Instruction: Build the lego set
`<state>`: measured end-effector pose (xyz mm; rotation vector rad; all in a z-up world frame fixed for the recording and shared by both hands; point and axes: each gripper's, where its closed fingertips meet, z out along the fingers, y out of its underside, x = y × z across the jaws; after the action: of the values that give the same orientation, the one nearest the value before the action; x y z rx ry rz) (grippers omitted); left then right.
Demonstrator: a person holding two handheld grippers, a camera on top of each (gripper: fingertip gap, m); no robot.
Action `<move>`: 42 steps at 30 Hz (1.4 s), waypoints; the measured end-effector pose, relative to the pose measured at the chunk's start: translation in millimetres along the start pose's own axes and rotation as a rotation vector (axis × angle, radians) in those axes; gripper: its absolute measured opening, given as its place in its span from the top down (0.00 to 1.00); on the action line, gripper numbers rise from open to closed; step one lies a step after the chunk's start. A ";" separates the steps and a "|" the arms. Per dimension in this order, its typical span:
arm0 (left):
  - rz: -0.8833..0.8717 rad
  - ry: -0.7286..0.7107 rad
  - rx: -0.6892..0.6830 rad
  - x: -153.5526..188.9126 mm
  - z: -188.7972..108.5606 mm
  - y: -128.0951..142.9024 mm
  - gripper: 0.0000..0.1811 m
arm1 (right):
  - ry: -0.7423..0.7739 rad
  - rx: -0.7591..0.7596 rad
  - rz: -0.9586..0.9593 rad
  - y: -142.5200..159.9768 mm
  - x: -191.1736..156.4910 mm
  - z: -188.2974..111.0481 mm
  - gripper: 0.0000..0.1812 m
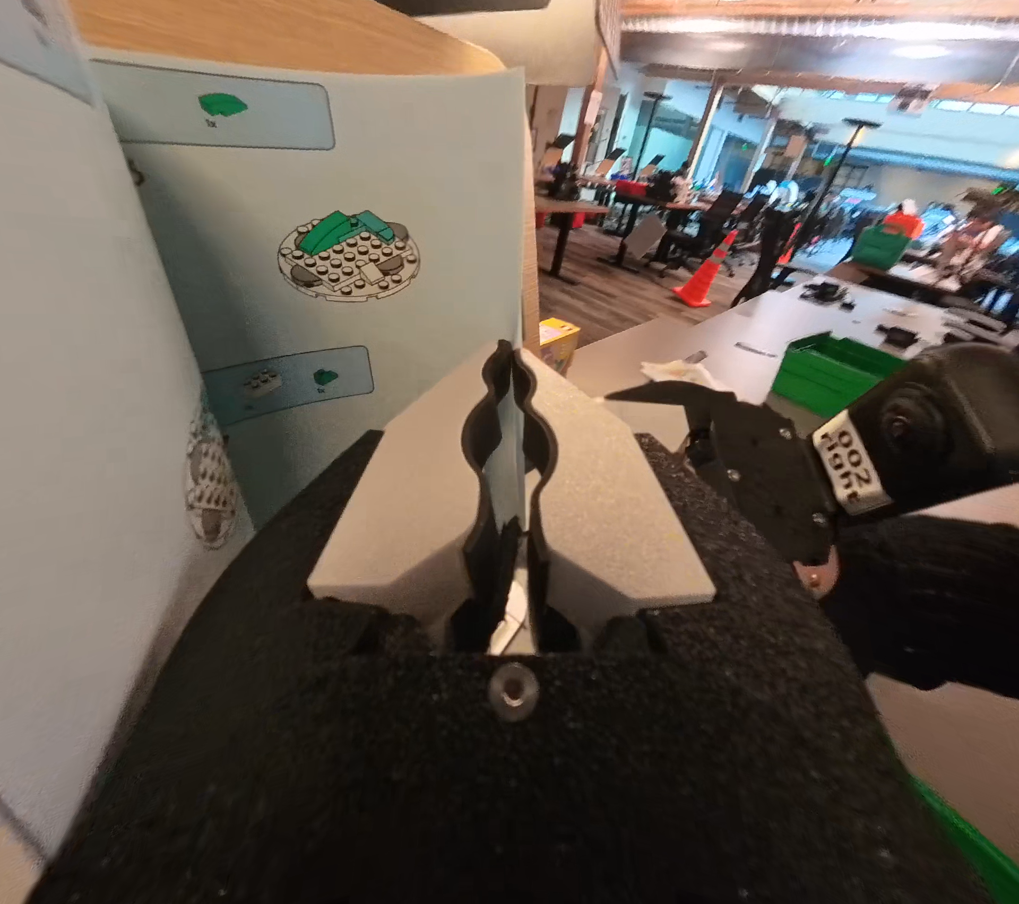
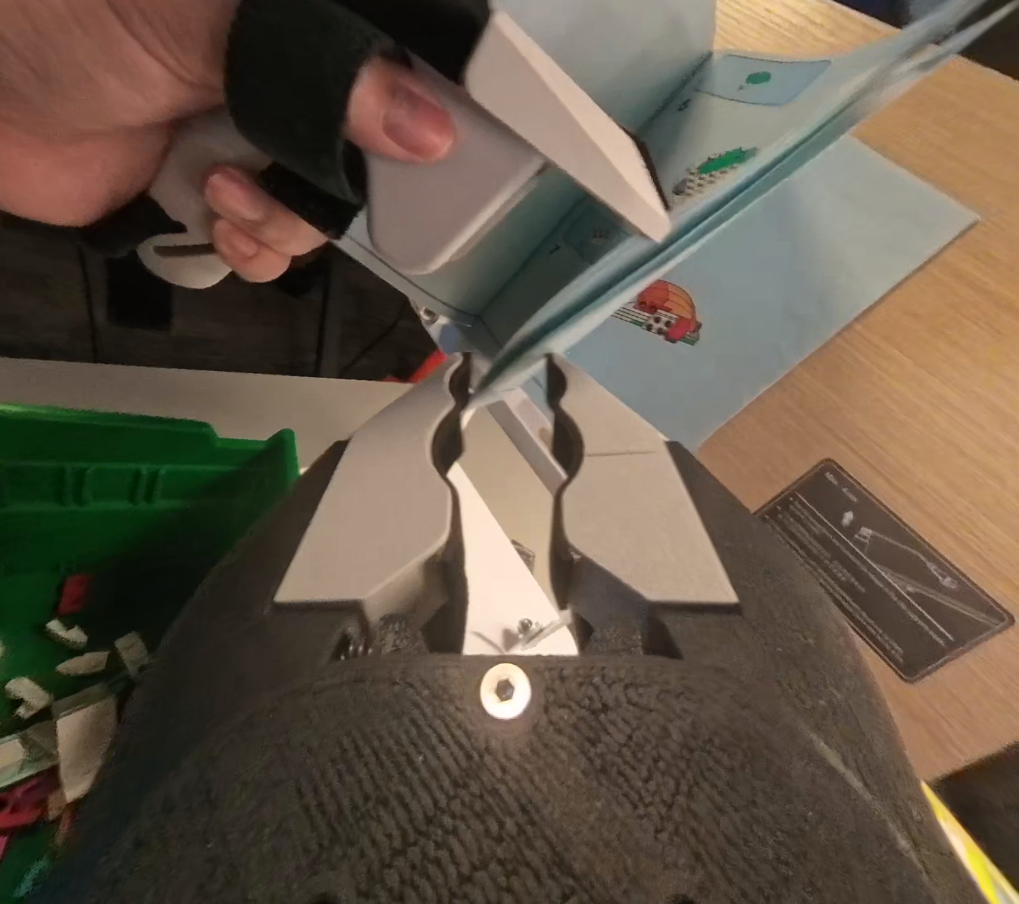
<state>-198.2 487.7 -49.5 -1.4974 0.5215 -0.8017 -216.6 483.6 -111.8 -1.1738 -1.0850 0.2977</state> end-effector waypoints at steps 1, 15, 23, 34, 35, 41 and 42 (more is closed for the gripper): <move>-0.022 0.015 0.022 0.5 -0.8 -1.6 1.00 | 0.039 0.017 0.027 -0.5 7.0 -3.5 0.77; -0.185 0.214 0.083 11.3 5.6 8.1 1.00 | -0.145 0.284 0.302 -25.5 0.7 -20.7 0.57; -0.216 0.251 0.094 12.7 9.7 9.2 1.00 | -0.233 0.332 0.378 -38.0 -0.9 -15.1 0.56; -0.136 0.128 0.103 0.3 12.4 10.6 1.00 | -0.217 0.311 0.374 -32.3 1.4 -13.6 0.56; -0.105 0.087 0.105 -3.3 11.5 10.2 0.99 | -0.223 0.310 0.378 -32.0 1.0 -13.1 0.56; 0.139 -0.081 0.024 -8.3 7.3 13.9 0.90 | -0.251 0.303 0.355 -33.5 -6.0 -11.2 0.56; 0.172 -0.093 0.007 -7.5 7.5 14.7 0.92 | -0.248 0.302 0.350 -33.7 -6.8 -10.8 0.56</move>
<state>-195.4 496.7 -64.9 -1.4549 0.5682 -0.5966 -222.3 458.5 -86.5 -1.0662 -0.9998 0.8688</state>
